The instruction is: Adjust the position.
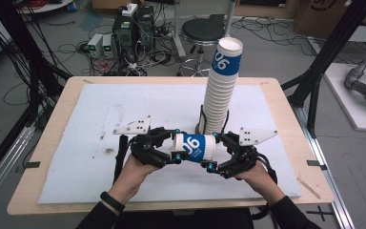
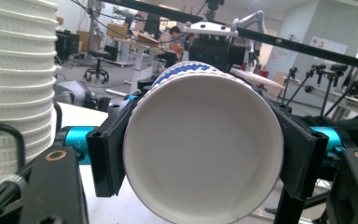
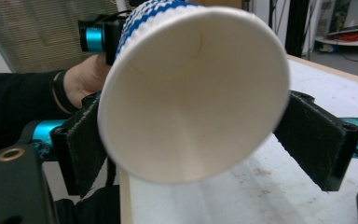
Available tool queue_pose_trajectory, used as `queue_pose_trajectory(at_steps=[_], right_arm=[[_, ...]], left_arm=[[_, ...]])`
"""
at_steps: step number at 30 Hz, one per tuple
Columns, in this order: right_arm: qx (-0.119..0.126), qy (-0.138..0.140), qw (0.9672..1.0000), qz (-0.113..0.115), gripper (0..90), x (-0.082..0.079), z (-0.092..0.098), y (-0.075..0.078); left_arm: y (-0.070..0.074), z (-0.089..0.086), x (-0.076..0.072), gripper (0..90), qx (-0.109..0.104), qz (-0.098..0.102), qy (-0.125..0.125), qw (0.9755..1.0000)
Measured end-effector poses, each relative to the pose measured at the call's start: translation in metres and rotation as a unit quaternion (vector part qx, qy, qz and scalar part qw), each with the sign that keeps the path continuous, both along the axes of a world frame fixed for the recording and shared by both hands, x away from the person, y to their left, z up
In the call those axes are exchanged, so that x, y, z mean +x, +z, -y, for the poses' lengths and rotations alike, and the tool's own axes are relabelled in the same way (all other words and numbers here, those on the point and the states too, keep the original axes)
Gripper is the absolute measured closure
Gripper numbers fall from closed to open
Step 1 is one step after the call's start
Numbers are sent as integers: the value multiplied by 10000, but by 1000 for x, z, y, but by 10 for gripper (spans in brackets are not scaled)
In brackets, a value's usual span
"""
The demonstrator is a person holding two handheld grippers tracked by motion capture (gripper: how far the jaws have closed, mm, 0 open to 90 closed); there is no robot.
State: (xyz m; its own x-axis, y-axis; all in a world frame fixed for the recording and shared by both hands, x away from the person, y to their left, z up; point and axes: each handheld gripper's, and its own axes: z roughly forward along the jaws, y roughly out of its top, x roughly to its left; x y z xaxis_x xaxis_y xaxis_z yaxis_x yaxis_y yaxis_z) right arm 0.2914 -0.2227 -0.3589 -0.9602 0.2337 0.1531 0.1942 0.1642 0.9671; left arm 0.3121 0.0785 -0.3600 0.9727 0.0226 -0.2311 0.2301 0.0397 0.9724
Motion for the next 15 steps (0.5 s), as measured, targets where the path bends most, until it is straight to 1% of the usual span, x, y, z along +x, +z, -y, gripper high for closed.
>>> queue_pose_trajectory(at_steps=[1,2,4,5,7,8,10,13,15], right_arm=[[-7,-5,10000,12,150,0,0,0],[-22,16,10000,-19,160,0,-1,0],[-49,49,10000,13,174,1,1,0],[-61,76,10000,-17,178,1,1,0],[-102,110,9999,-19,183,2,2,0],[-131,127,9998,-43,184,1,2,0],[-180,156,9997,-28,196,2,3,1],[-266,168,9995,-19,200,2,3,0],[-306,180,9994,-15,204,3,4,0]], left_arm=[[-1,1,0,291,46,26,10,10000],[-1,2,-1,291,33,19,19,10000],[-2,2,0,291,45,-9,1,10000],[-2,2,0,290,54,-23,-7,10000],[-2,2,0,286,158,-78,-40,9998],[-2,2,0,283,257,-124,-59,9996],[0,3,0,272,474,-62,-40,9988],[2,6,-1,233,796,-18,-54,9968],[5,7,-2,225,1078,73,-55,9941]])
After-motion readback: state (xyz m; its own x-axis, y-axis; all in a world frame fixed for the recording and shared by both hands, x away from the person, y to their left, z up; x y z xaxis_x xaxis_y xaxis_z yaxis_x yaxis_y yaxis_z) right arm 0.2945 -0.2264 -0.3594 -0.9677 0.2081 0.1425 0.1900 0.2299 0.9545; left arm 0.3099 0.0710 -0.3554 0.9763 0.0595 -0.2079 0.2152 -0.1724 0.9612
